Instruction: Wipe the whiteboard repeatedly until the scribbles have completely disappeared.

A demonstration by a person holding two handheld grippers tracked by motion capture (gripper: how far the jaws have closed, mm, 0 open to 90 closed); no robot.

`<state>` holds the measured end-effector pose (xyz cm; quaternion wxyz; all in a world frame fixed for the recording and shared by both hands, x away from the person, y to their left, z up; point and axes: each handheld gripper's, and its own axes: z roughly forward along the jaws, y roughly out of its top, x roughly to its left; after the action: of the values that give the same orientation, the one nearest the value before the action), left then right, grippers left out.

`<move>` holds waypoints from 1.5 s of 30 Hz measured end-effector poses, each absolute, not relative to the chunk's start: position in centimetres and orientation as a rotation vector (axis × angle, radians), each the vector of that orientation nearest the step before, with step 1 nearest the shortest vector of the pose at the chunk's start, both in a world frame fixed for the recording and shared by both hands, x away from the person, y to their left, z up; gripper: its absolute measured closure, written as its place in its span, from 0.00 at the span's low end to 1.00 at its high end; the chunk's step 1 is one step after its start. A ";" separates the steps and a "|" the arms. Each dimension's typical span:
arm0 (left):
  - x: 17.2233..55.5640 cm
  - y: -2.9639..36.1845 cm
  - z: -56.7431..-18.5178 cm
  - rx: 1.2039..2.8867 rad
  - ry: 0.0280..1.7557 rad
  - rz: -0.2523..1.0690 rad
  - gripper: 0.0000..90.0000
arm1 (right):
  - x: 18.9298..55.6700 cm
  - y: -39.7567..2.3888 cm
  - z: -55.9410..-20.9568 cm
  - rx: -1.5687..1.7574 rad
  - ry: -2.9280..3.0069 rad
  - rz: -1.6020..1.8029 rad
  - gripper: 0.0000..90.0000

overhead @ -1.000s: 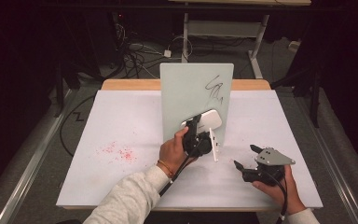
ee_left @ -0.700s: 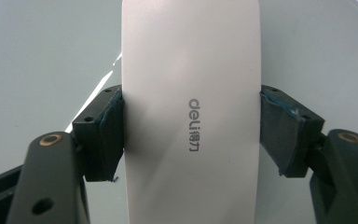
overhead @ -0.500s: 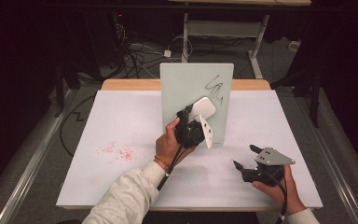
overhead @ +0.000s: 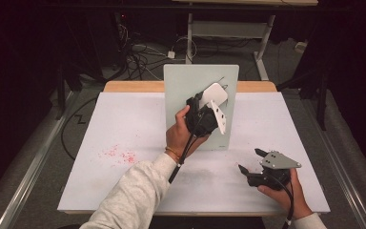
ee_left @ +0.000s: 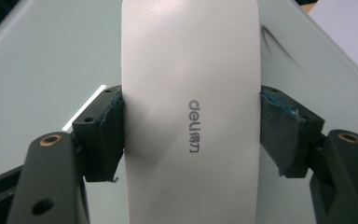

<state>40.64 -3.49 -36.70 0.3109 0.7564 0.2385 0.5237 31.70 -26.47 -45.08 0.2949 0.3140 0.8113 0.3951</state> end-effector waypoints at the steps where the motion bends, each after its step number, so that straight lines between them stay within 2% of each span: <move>1: 40.7 -3.6 -36.4 1.995 0.633 1.380 0.32 | 31.7 -26.5 -45.1 0.835 2.158 1.052 0.23; 8: 41.3 -4.0 -34.9 1.983 0.644 1.374 0.32 | 31.7 -26.6 -45.0 0.830 2.158 1.052 0.23; 13: 41.2 -4.2 -35.3 1.979 0.644 1.392 0.32 | 31.6 -26.6 -45.0 0.823 2.162 1.054 0.23; 31: 38.6 -6.1 -42.2 2.072 0.542 1.450 0.32 | 31.6 -26.4 -45.1 0.821 2.169 1.051 0.23; 45: 39.7 -6.0 -39.1 2.055 0.558 1.405 0.32 | 31.6 -26.3 -45.3 0.815 2.182 1.043 0.23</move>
<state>39.73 -6.01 -39.05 0.2908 0.7707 0.2094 0.5269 31.62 -26.29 -45.27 0.2907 0.3056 0.8181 0.3910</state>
